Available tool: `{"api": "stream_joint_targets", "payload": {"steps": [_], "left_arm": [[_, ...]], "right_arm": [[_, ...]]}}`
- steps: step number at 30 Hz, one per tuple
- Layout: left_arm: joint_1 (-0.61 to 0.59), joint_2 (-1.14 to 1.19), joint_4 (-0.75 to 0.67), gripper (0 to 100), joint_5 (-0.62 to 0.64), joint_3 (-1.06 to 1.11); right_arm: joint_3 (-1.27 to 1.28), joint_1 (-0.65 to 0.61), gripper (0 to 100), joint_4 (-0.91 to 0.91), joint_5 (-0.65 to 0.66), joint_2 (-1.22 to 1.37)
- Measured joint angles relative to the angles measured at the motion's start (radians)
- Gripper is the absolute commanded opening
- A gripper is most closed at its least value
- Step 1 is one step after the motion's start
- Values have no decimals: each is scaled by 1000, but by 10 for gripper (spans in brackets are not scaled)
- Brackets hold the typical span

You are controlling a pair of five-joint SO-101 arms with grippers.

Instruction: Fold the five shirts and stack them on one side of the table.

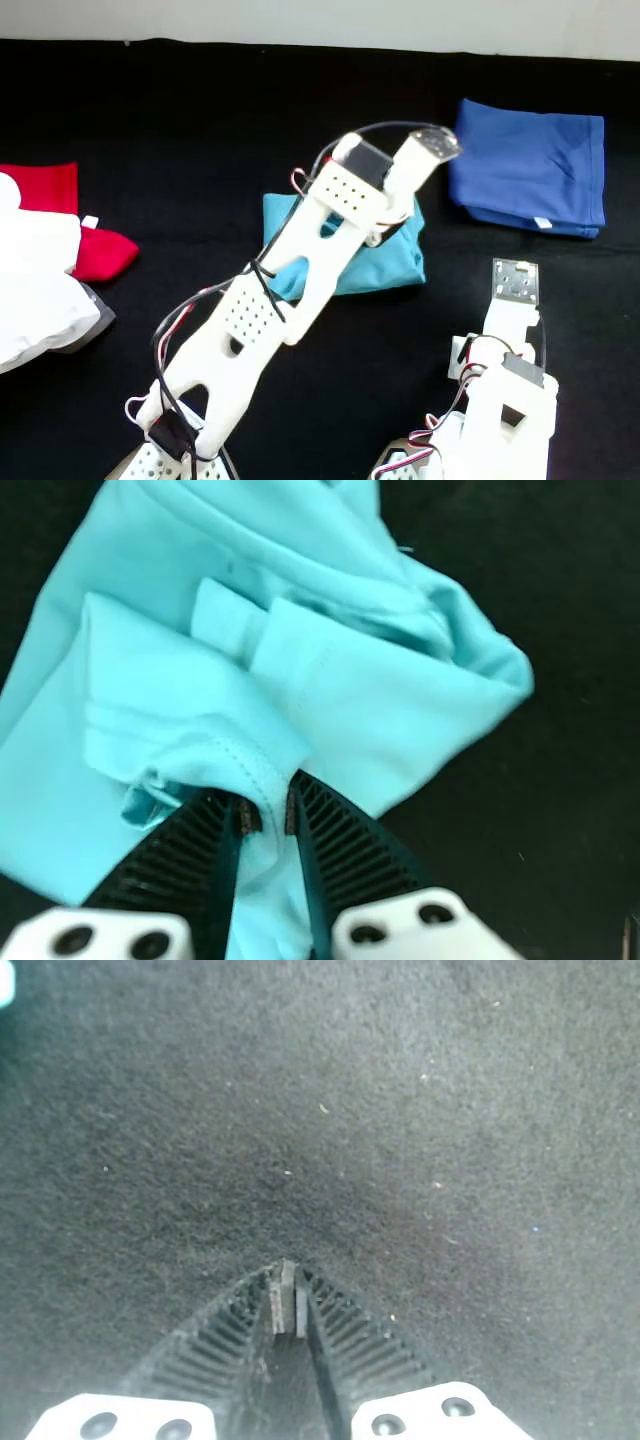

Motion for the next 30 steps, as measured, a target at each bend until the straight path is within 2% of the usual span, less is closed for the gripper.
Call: {"api": "stream_joint_targets", "payload": {"steps": [8,19,24,26,30], "left_arm": [[-5,51,5,8,0,-184],[9,49,-68,8,0,-166],[52,49,-84,11,0,-163],[66,49,-91,37,0,-160],[60,49,-95,168,0,-160]], "right_arm": [[0,0,7,0,0,0],[0,0,7,0,0,0],[0,0,7,0,0,0],[0,0,7,0,0,0],[0,0,7,0,0,0]]}}
